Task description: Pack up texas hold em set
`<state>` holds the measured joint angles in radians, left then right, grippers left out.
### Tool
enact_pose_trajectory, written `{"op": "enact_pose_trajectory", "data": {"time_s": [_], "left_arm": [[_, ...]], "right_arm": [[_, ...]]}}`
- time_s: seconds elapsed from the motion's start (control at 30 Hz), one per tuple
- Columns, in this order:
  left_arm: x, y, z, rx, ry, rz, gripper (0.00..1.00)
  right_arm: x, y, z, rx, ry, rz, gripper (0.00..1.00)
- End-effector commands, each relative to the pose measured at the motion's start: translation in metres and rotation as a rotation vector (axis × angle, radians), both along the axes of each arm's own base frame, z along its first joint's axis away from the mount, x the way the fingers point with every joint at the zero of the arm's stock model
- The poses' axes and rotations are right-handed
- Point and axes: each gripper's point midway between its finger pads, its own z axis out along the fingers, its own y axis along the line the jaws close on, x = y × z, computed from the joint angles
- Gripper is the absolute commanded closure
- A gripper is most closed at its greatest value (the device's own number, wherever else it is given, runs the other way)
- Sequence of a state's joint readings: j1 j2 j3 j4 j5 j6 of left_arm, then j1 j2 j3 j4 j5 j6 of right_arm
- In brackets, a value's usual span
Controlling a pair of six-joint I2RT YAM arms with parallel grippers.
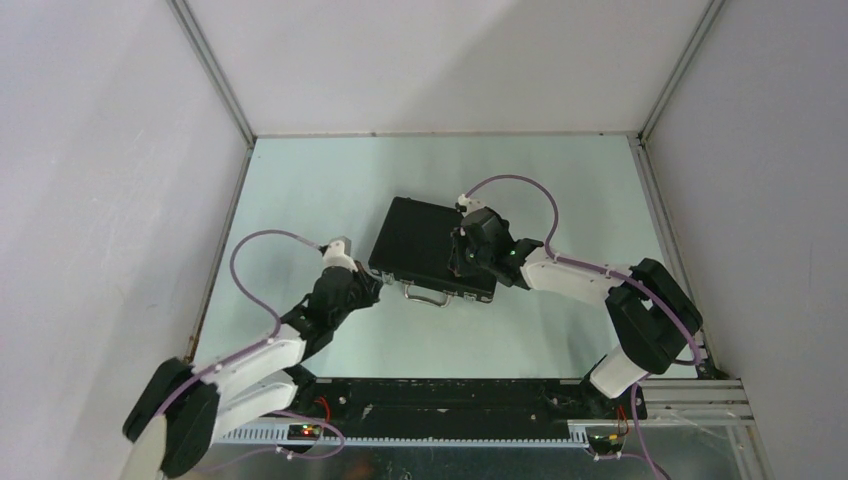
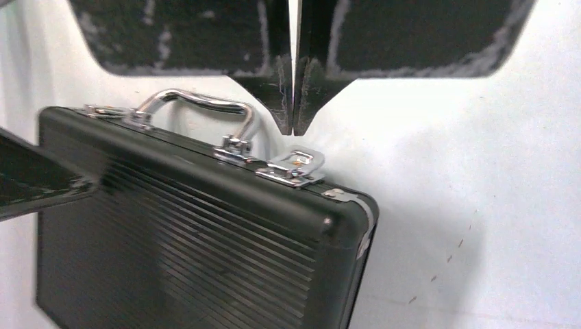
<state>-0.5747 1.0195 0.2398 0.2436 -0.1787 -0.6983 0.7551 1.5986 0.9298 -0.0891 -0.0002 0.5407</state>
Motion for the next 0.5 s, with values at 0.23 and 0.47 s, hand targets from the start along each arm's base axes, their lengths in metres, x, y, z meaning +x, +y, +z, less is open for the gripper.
{"op": "enact_pose_trajectory", "data": {"time_s": [0.23,0.47], "left_arm": [[-0.023,0.010,-0.002,-0.009,0.048,0.020,1.00],[-0.012,-0.007,-0.006,-0.021,0.037,-0.033,1.00]], "right_arm": [[-0.044,-0.027,-0.042,-0.138,0.174,0.056,1.00],[-0.020,-0.018,-0.008,-0.153,0.105,0.082,0.92]]}}
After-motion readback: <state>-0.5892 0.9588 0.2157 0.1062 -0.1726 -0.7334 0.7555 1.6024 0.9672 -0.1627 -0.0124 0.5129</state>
